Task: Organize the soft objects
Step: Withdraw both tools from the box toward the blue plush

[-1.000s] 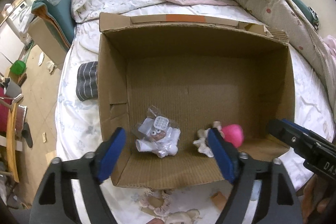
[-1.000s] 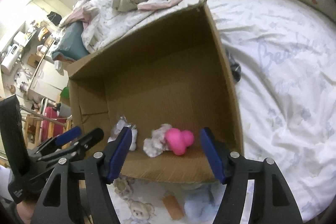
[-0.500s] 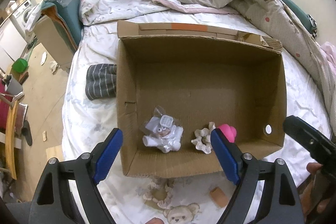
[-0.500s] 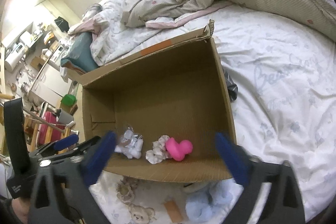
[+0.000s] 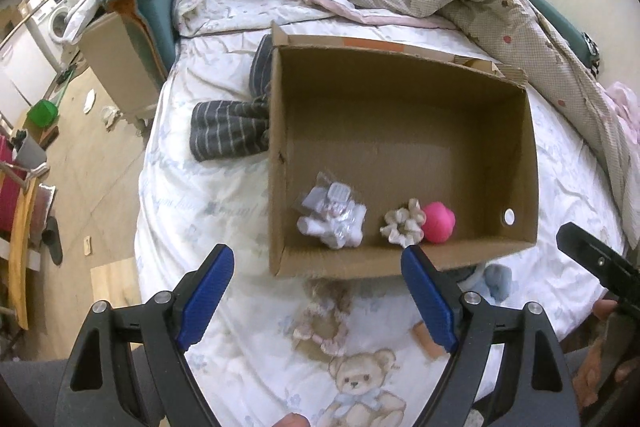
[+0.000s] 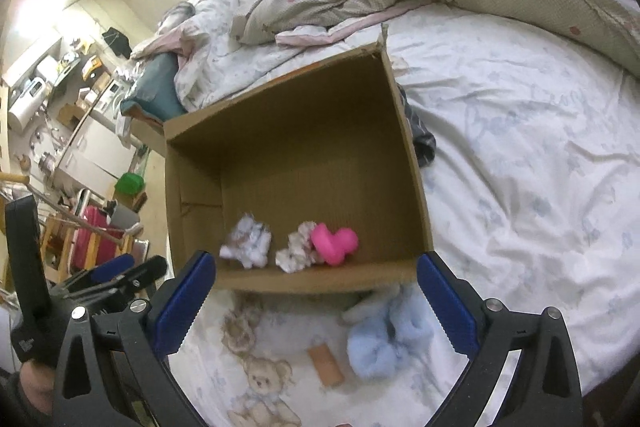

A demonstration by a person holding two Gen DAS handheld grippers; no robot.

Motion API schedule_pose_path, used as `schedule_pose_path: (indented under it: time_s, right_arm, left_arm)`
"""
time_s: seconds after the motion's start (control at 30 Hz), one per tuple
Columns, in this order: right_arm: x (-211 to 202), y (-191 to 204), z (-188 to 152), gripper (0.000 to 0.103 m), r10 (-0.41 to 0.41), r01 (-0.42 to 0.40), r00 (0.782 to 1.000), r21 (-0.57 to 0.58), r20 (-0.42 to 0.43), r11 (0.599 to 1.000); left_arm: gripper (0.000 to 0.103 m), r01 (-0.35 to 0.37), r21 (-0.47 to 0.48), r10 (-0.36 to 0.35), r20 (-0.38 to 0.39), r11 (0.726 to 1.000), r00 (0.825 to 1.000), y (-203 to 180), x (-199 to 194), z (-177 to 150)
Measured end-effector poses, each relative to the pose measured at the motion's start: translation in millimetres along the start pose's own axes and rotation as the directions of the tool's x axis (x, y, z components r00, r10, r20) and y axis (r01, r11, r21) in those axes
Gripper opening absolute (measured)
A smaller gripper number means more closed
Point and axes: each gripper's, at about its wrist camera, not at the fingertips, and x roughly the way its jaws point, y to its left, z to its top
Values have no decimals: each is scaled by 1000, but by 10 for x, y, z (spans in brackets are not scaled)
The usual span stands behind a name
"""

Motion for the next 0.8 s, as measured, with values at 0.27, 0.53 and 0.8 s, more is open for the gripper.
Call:
schedule_pose_path:
  time_s: [0.27,0.53,0.8]
  right_arm:
    - [-43,-6,-251,103,-18,18,999,7,-37,1000]
    - [17,6,-507,103,-17,21,996,45,-83,999]
    - [56,-16,-640,103,-31,40,993,71,-113,997]
  left_arm:
    - [84,9,-53,-9,-13,999,1000,210,-89,-300]
    - [84,11,-101,-14,-24,995,1000,358,-144,-531]
    - [84,-3,-123,0,-28,992,1000,475,-93,-687]
